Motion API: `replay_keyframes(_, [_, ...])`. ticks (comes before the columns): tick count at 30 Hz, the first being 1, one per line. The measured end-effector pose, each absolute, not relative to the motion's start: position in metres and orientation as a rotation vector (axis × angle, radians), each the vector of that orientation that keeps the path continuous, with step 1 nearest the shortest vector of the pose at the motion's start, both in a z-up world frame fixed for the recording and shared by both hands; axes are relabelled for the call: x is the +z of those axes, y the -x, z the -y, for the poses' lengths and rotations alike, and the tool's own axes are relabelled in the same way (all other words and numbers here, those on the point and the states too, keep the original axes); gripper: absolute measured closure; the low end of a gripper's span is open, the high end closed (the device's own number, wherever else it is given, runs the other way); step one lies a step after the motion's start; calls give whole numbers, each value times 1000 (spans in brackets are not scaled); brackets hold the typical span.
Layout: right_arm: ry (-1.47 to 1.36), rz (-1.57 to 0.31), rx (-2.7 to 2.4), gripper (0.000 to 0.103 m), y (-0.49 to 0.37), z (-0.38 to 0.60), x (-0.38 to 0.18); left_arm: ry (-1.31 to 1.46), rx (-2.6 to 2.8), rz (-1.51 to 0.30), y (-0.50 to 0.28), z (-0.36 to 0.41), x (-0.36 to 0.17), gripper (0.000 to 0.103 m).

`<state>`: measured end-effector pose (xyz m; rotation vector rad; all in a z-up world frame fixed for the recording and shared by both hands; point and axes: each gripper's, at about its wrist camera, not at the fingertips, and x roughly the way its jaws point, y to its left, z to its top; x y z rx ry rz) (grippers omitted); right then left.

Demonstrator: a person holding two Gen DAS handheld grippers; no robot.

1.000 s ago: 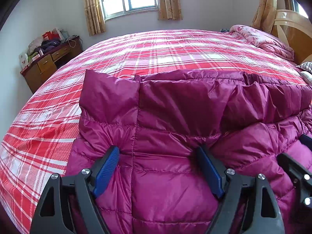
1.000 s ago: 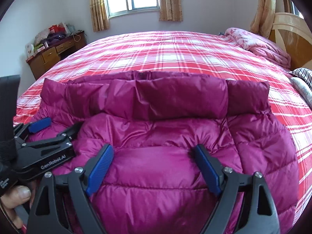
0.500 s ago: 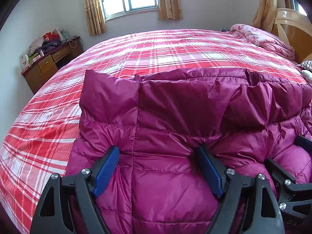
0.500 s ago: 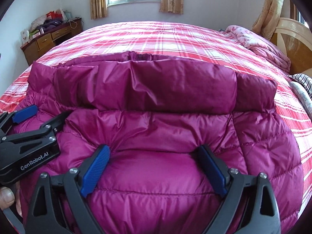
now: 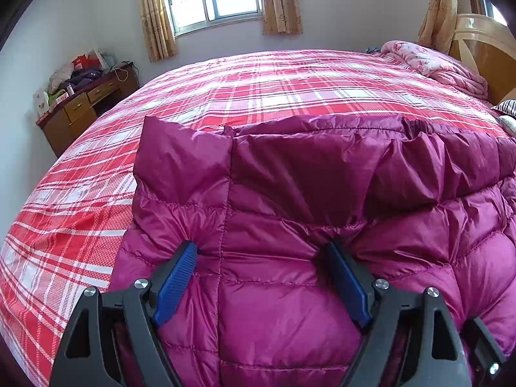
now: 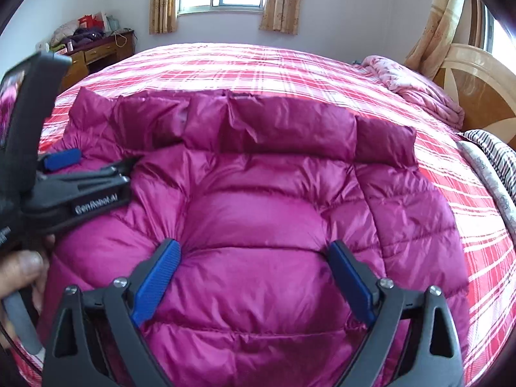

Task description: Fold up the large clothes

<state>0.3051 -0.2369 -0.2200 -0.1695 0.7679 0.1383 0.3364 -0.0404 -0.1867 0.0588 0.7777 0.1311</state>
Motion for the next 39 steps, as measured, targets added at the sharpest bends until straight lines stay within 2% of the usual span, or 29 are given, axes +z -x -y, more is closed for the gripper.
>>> replay_keyframes(6, [182, -762, 119, 2, -309, 236, -227, -15, 96, -778, -318, 30, -178, 20])
replay_keyframes(15, [123, -712, 149, 2, -277, 255, -210, -12, 168, -664, -202, -26, -161, 20])
replay_keyframes(21, [108, -672, 158, 2, -233, 257, -216, 248, 139, -729, -172, -68, -179, 20])
replay_keyframes(24, [131, -698, 145, 2, -240, 253, -231, 391, 70, -773, -172, -66, -191, 20])
replay_keyframes(28, [133, -718, 151, 0, -246, 251, -233, 466, 20, -743, -171, -57, -194, 21])
replay_keyframes(29, [125, -713, 153, 0, -245, 253, -233, 473, 26, -738, -171, -56, -194, 26])
replay_keyframes(30, [119, -701, 155, 0, -244, 254, -233, 487, 4, -730, -170, -55, -194, 43])
replay_keyframes(31, [115, -691, 153, 0, -241, 253, -234, 507, -32, -729, -170, -53, -195, 51])
replay_keyframes(32, [111, -682, 152, 0, -240, 254, -235, 530, -66, -741, -174, -52, -198, 67])
replay_keyframes(33, [109, -675, 150, 0, -239, 254, -235, 544, -86, -746, -175, -51, -200, 76])
replay_keyframes(36, [96, -667, 159, 0, -239, 257, -235, 554, -128, -736, -177, -50, -198, 92])
replay_keyframes(39, [78, -665, 171, 0, -238, 260, -235, 529, -147, -685, -175, -48, -174, 95])
